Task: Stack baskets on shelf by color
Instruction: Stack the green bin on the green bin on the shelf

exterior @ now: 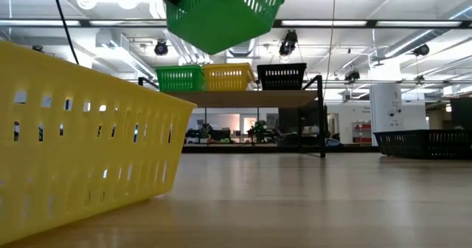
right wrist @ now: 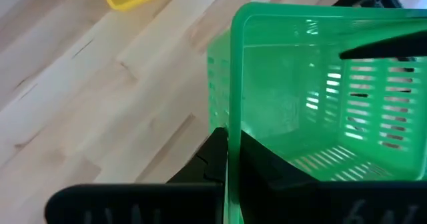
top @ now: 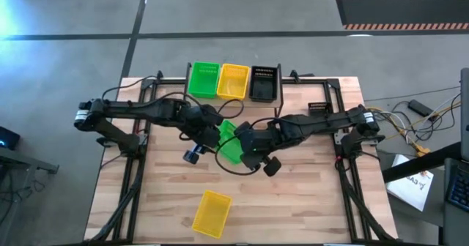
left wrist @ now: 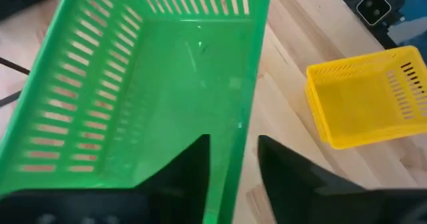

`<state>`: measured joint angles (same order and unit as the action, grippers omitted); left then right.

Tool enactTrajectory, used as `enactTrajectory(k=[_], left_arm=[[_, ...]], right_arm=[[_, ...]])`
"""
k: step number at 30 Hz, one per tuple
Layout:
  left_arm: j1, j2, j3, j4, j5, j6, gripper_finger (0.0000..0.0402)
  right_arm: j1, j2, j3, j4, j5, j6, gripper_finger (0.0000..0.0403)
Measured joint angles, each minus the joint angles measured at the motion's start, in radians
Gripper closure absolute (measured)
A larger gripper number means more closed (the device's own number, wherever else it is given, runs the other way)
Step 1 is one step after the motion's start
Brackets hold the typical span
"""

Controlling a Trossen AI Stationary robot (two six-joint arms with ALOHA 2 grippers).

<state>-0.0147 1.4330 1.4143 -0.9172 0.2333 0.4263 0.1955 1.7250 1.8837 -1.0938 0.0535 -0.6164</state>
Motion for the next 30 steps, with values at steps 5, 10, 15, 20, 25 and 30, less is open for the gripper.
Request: enactTrajectory(k=[5, 10, 15, 20, 25, 30], left_arm=[[0.000, -0.007, -0.004, -0.031, 0.004, -0.001, 0.0380], [-0.002, -0.006, -0.004, -0.097, 0.024, -0.045, 0.0397], [-0.002, -0.007, -0.003, -0.105, 0.027, -0.241, 0.0401], [-0.011, -0.025, 0.029, -0.103, -0.032, -0.467, 0.0402], [-0.016, -0.061, 0.105, -0.106, -0.171, -0.679, 0.0401], [0.046, -0.077, 0.246, -0.174, -0.390, -0.867, 0.0401]], right_arm=[[0.000, 0.010, -0.022, 0.045, 0.010, -0.051, 0.0391], [-0.004, 0.010, -0.025, 0.136, 0.051, -0.140, 0.0354], [-0.020, -0.004, 0.035, 0.164, 0.062, -0.188, 0.0289], [-0.020, -0.041, 0.094, 0.163, 0.133, -0.168, 0.0244], [-0.034, -0.107, 0.089, 0.082, 0.162, -0.008, 0.0237], [-0.054, -0.181, 0.064, -0.029, 0.274, 0.290, 0.0240]])
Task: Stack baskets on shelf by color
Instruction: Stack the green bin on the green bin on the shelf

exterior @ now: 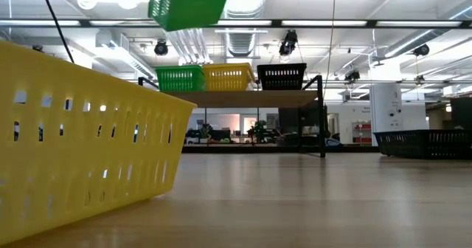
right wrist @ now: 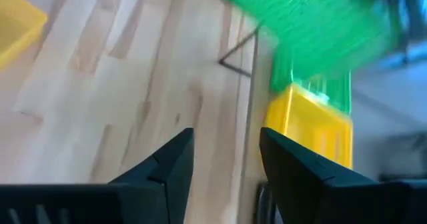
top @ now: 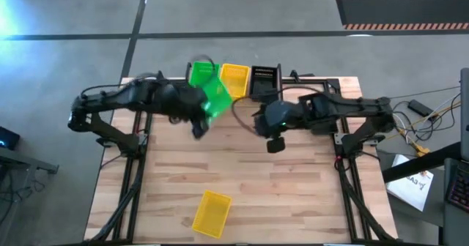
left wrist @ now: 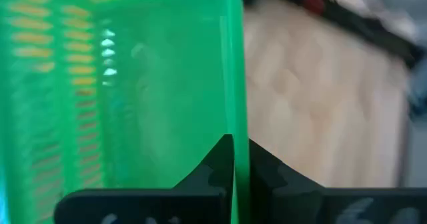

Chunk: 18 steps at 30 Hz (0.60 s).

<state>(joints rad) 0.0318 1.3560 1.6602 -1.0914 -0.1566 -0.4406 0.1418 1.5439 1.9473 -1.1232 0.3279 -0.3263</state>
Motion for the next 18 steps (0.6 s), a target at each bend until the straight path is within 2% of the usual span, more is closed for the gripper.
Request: enactTrajectory(k=[3, 5, 11, 18], left_arm=[[0.080, 0.006, 0.067, -0.006, -0.111, -0.075, 0.0401], [0.150, 0.016, 0.082, -0.005, -0.140, -0.114, 0.0401], [0.327, 0.103, 0.075, -0.018, -0.126, -0.252, 0.0401], [0.421, 0.234, 0.085, -0.025, -0.087, -0.314, 0.0401]], right_arm=[[-0.005, -0.061, -0.061, -0.025, -0.002, 0.126, 0.0253], [-0.007, -0.108, -0.122, -0.043, -0.003, 0.198, 0.0265], [-0.006, -0.289, -0.372, -0.048, -0.002, 0.409, 0.0299], [-0.002, -0.474, -0.579, -0.039, -0.004, 0.595, 0.0332]])
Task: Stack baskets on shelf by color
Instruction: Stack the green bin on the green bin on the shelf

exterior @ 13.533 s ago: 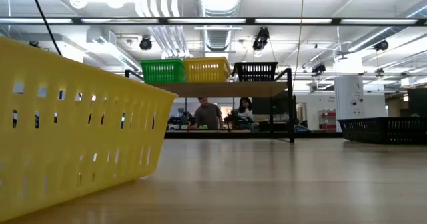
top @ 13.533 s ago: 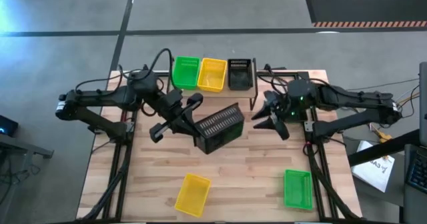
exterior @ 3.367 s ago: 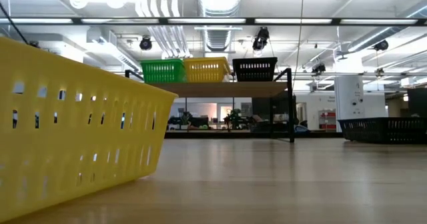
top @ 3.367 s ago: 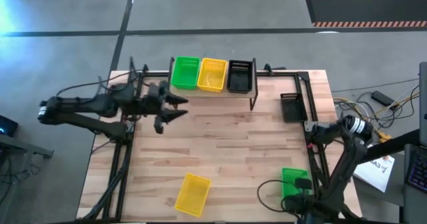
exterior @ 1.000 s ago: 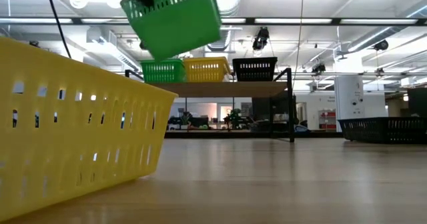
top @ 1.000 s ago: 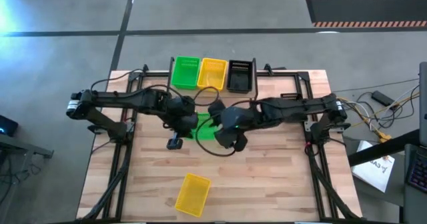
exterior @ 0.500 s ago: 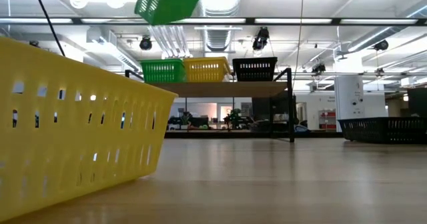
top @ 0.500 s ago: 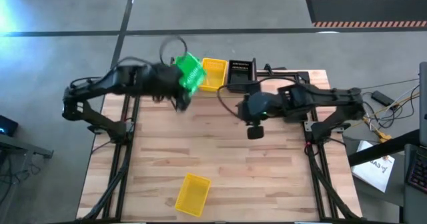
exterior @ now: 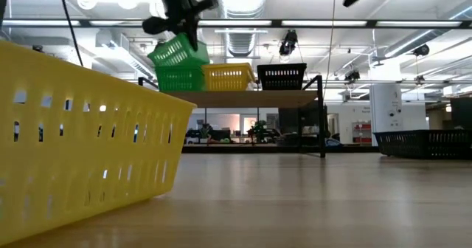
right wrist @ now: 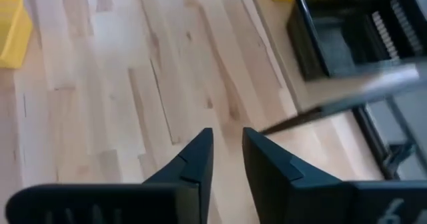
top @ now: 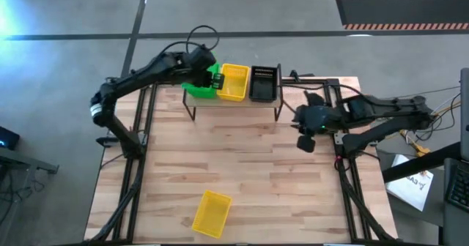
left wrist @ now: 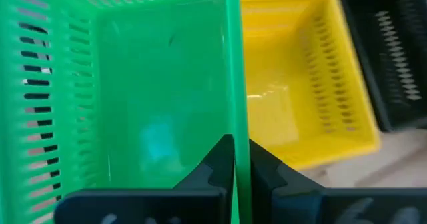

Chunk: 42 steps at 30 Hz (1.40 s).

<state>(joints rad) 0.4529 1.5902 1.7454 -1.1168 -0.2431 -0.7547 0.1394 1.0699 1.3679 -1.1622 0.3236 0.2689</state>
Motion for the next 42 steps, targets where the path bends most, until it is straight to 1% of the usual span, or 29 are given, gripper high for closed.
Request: enactTrajectory(k=[4, 7, 9, 12, 15, 18, 21, 25, 27, 30, 32, 34, 39, 42], left_arm=[[0.012, 0.054, 0.026, 0.000, 0.007, -0.014, 0.0401], [0.012, 0.091, 0.053, 0.001, 0.008, -0.025, 0.0401], [0.013, 0.108, 0.062, 0.001, 0.030, -0.025, 0.0401], [0.013, 0.128, 0.066, 0.003, 0.053, -0.045, 0.0401], [0.013, 0.141, 0.065, 0.001, 0.056, -0.105, 0.0402], [0.013, 0.141, 0.065, 0.009, 0.056, -0.119, 0.0397], [0.013, 0.133, 0.065, 0.009, 0.056, -0.130, 0.0377], [0.013, 0.115, 0.086, 0.008, 0.061, -0.130, 0.0336], [0.013, 0.103, 0.100, 0.009, 0.079, -0.127, 0.0319], [0.013, 0.087, 0.112, 0.008, 0.079, -0.125, 0.0310], [0.013, 0.080, 0.113, 0.007, 0.074, -0.122, 0.0316], [0.014, 0.079, 0.111, 0.003, 0.067, -0.108, 0.0331], [0.015, 0.079, 0.104, -0.015, 0.046, -0.071, 0.0390], [0.015, 0.079, 0.107, -0.028, 0.020, -0.069, 0.0395]], right_arm=[[0.000, -0.080, -0.071, 0.020, 0.000, 0.030, 0.0343], [0.000, -0.128, -0.111, 0.059, -0.001, 0.024, 0.0348], [0.000, -0.156, -0.133, 0.076, -0.001, 0.004, 0.0351], [0.000, -0.186, -0.152, 0.082, -0.003, -0.021, 0.0351], [0.000, -0.206, -0.160, 0.083, -0.008, -0.047, 0.0349], [0.000, -0.219, -0.161, 0.083, -0.009, -0.066, 0.0349], [0.000, -0.226, -0.161, 0.083, -0.009, -0.079, 0.0349], [0.000, -0.227, -0.161, 0.083, -0.009, -0.087, 0.0349], [0.000, -0.225, -0.161, 0.083, -0.009, -0.086, 0.0349], [0.000, -0.225, -0.162, 0.082, -0.012, -0.086, 0.0349], [0.000, -0.224, -0.162, 0.083, -0.013, -0.086, 0.0349], [0.000, -0.225, -0.162, 0.083, -0.013, -0.086, 0.0349], [0.000, -0.224, -0.162, 0.093, -0.013, -0.086, 0.0349], [0.000, -0.224, -0.162, 0.103, -0.013, -0.085, 0.0349]])
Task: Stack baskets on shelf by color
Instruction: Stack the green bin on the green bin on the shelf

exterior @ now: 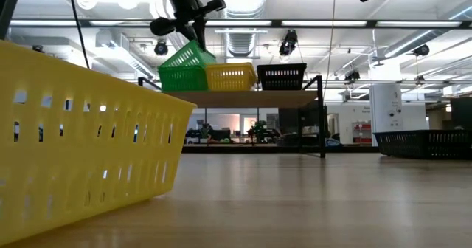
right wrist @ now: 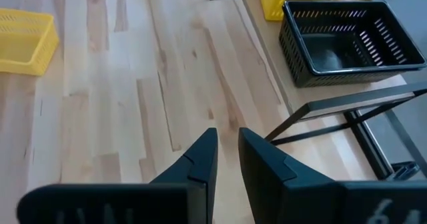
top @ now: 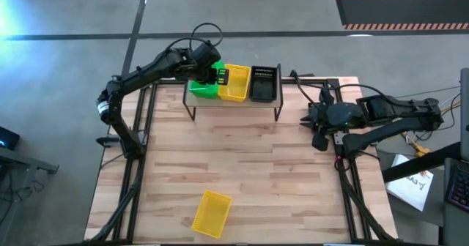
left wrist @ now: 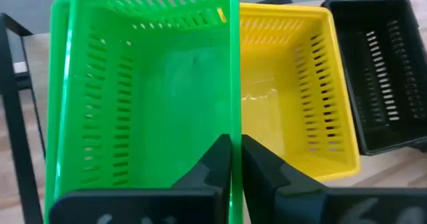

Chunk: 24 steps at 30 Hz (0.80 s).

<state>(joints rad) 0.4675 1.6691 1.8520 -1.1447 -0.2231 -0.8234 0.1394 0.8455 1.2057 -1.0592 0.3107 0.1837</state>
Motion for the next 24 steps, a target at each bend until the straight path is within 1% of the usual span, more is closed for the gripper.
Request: enactTrajectory(k=[5, 9, 14, 24], left_arm=[[0.000, -0.001, 0.018, -0.022, -0.030, -0.006, 0.0399], [-0.002, 0.000, 0.018, -0.029, -0.078, -0.007, 0.0400], [-0.004, 0.022, 0.019, -0.096, -0.145, -0.008, 0.0400], [-0.005, 0.064, 0.006, -0.096, -0.140, -0.001, 0.0396]], right_arm=[[0.000, 0.000, 0.000, 0.002, 0.000, 0.000, 0.0349], [0.000, 0.000, 0.000, 0.002, 0.000, 0.000, 0.0349], [0.000, 0.000, 0.000, 0.002, 0.000, 0.000, 0.0349], [0.000, 0.000, -0.024, 0.003, 0.001, 0.001, 0.0349]])
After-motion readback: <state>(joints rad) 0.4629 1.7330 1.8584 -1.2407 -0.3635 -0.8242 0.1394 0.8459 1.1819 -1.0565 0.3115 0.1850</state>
